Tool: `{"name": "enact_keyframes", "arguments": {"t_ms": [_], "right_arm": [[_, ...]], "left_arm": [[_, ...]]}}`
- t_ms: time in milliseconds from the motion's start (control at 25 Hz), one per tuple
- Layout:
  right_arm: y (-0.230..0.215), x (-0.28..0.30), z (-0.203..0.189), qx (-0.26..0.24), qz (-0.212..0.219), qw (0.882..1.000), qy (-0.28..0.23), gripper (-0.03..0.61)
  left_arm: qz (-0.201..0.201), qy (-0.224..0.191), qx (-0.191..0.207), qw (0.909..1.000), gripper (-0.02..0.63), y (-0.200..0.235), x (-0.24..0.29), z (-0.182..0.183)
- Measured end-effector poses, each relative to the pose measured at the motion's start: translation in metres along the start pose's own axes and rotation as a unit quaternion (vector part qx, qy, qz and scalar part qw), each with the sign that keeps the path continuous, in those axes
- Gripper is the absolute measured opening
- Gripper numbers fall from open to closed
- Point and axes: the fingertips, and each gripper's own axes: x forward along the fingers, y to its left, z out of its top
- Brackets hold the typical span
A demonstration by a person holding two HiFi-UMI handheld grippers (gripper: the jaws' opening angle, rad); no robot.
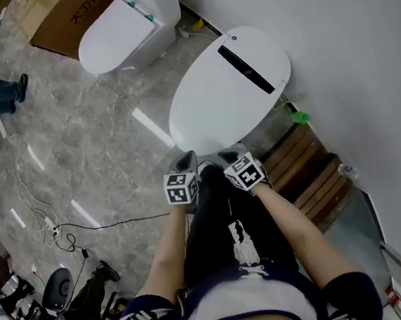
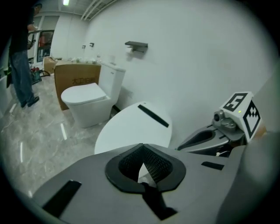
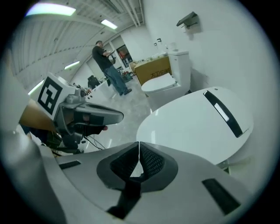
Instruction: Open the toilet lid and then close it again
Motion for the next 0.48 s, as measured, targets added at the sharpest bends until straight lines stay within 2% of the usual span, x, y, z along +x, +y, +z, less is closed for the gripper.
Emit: {"name": "enact_keyframes", "arguments": {"t_ms": [160,480], "right_arm": [[0.017,-0.022,0.015,0.027,0.004,0.999,-0.038,0.009],[0.032,-0.037,0.030,-0.010,-0.001,0.998,-0.057,0.008]], "left_arm": [[-0.047,-0.013,0.015,0.9987,0.005,-0.036,-0.023,0.018],[-0.061,-0.020,0.038,0.9972,0.005,-0.052,-0.037,0.035]]}}
